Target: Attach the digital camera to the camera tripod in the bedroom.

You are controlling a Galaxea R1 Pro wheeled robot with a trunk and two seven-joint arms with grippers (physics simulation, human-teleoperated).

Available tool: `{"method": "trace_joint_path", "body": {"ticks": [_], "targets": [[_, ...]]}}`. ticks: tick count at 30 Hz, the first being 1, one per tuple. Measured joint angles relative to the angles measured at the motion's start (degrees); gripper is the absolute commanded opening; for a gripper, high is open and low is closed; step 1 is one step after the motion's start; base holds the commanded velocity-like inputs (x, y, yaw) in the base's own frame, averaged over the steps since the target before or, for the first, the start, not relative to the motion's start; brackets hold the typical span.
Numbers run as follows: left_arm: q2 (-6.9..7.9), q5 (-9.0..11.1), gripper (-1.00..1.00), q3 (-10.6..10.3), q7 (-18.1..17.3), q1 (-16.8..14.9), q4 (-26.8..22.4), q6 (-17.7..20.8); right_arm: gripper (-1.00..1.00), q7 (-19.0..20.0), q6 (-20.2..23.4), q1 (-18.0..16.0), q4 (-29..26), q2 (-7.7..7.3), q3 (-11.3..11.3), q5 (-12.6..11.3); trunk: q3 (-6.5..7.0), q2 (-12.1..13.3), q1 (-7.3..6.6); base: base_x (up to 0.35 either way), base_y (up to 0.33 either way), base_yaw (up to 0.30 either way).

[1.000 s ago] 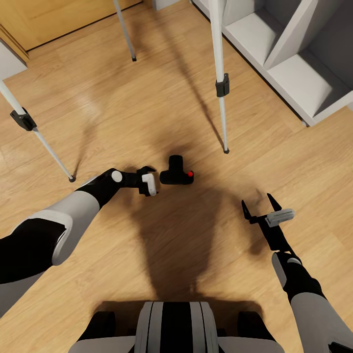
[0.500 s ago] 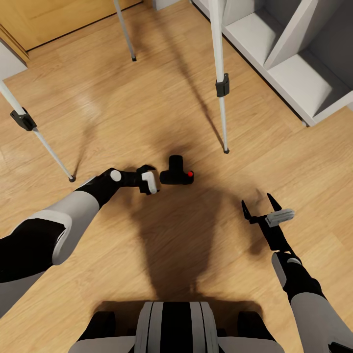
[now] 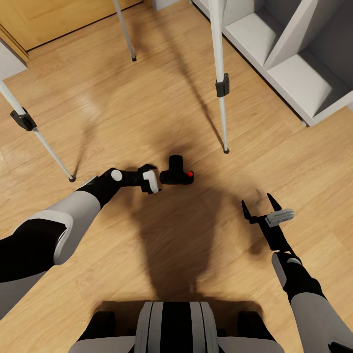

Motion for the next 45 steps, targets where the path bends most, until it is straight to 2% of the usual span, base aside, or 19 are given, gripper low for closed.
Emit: {"method": "trace_joint_path", "body": {"ticks": [16, 36, 45], "targets": [[-0.55, 0.01, 1.0, 1.68, 0.0, 0.0, 0.0, -0.05, 1.0, 0.05, 0.0, 0.0, 0.0, -0.03, 0.0, -0.01, 0.0, 0.0, 0.0, 0.0, 0.0, 0.0], [-0.69, 0.08, 1.0, 2.08, 0.08, 0.0, 0.0, 0.02, 1.0, 0.04, 0.0, 0.0, 0.0, -0.02, 0.0, -0.05, 0.0, 0.0, 0.0, 0.0, 0.0, 0.0], [-0.7, 0.09, 1.0, 4.73, 0.09, 0.0, 0.15, 0.03, 1.0, 0.06, 0.0, 0.0, 0.0, 0.02, 0.0, -0.01, 0.0, 0.0, 0.0, 0.0, 0.0, 0.0]]}}
